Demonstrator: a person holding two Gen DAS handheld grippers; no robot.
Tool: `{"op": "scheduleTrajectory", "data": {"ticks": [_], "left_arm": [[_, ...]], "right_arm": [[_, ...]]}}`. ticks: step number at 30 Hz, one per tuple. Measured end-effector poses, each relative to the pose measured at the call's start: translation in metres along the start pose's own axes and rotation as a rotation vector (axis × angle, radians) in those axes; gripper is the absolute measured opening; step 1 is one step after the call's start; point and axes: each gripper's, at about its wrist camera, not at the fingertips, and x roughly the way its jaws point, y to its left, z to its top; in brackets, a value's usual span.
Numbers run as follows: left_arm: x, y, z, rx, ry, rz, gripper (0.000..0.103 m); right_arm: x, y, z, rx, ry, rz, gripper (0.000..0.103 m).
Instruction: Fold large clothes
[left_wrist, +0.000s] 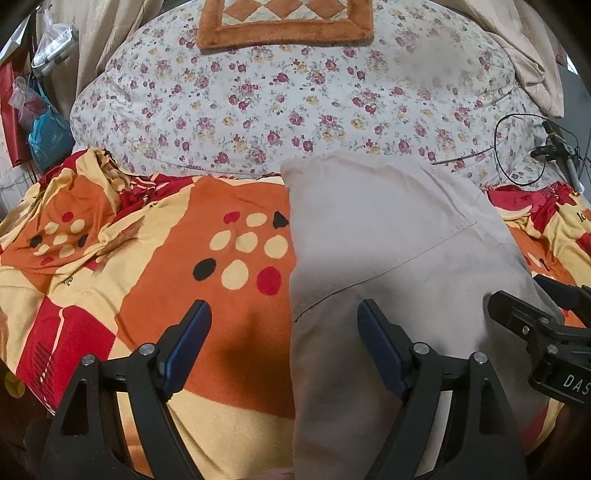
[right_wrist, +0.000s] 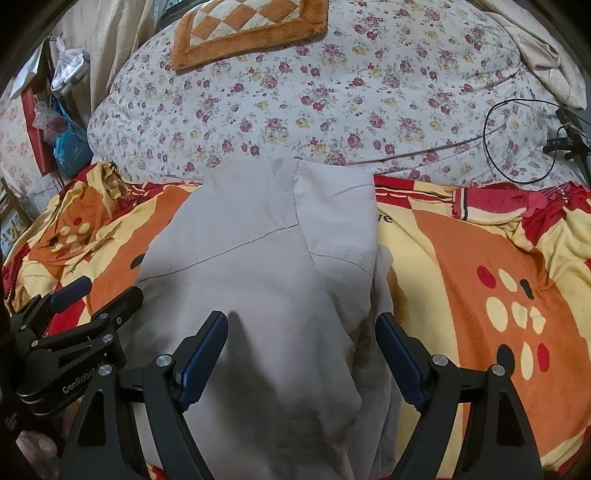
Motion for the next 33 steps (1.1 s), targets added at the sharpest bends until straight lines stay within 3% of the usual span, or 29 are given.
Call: {"op": "scheduleTrajectory", "data": {"ticks": [33], "left_arm": [[0.0035, 0.0030, 0.0040, -0.006, 0.013, -0.018, 0.082]], "right_arm": [[0.0080, 0.0040, 0.0018, -0.019, 0.025, 0.007, 0.083]]}}
